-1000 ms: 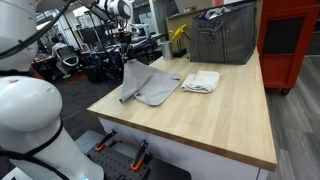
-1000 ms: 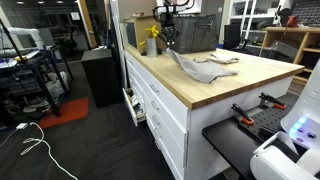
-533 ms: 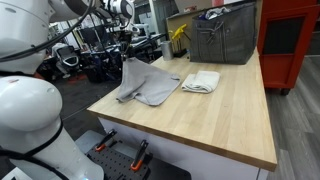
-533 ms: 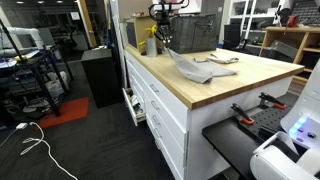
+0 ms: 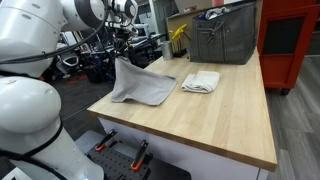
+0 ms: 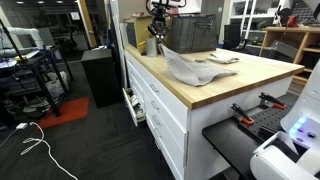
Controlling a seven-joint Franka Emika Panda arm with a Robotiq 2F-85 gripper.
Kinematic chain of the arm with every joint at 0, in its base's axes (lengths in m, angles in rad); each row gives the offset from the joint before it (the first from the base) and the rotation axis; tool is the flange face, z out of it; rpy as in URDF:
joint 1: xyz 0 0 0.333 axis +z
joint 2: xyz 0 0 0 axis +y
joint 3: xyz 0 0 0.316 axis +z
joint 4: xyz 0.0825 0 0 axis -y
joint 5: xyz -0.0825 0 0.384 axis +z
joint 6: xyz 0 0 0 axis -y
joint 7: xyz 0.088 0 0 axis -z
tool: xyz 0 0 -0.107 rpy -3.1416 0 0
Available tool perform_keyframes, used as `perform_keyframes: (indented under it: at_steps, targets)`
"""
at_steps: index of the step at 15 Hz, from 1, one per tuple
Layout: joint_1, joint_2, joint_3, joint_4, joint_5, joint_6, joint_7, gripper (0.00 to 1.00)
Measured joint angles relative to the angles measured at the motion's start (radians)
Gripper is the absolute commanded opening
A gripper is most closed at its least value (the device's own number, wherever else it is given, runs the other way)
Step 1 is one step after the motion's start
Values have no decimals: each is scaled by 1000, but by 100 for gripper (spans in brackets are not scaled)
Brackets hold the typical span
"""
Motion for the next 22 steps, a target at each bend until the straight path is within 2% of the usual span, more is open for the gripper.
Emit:
perform_keyframes:
  at_steps: [1, 2, 7, 11, 16, 22]
  targets:
    - [-9, 15, 6, 28, 29, -19, 0, 27]
    - [-18, 28, 13, 52, 53, -35, 0, 32]
    - [-58, 69, 33, 133, 136, -69, 1, 70]
    - [-81, 75, 11, 151, 126, -57, 4, 99]
    - [-108, 75, -101, 108, 62, 113, 6, 100]
    - [-141, 70, -238, -79, 47, 393, 56, 100]
